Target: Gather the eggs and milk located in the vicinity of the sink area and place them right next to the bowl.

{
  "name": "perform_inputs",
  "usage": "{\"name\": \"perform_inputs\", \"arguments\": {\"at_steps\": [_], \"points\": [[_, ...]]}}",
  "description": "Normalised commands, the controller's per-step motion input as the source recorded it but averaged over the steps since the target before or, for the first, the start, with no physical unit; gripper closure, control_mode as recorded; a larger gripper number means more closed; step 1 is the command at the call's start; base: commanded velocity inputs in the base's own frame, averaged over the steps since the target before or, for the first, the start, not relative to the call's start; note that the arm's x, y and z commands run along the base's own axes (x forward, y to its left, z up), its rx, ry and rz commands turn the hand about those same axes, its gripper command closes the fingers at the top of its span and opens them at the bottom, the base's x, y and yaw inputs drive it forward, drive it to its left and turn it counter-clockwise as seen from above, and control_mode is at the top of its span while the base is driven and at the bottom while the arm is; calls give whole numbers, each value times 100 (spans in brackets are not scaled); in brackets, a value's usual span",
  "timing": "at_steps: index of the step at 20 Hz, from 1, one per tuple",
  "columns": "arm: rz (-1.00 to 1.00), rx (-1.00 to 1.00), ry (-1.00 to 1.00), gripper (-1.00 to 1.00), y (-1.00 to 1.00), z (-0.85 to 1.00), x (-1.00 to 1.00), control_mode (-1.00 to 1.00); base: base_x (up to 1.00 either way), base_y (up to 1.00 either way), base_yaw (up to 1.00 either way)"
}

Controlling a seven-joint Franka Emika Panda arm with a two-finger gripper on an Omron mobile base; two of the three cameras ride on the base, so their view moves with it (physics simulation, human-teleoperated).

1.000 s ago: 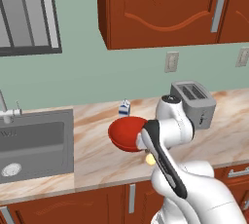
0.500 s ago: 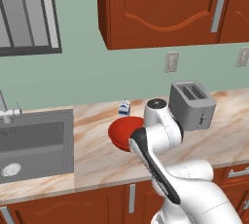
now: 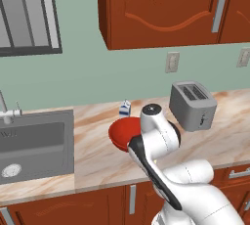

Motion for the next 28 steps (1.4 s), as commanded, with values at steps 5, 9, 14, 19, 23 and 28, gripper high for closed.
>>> {"name": "perform_inputs", "arguments": {"at_steps": [5, 9, 14, 19, 23, 28], "points": [[0, 0, 0, -100, -1, -23, 0, -100, 0, 0, 0], [0, 0, 0, -100, 0, -18, 0, -100, 0, 0, 0], [0, 0, 0, -100, 0, -22, 0, -100, 0, 0, 0], [0, 0, -1, -100, -11, -21, 0, -100, 0, 0, 0], [-1, 0, 0, -100, -31, -33, 8, -100, 0, 0, 0], [-1, 0, 0, -100, -30, -26, 12, -100, 0, 0, 0]]}}
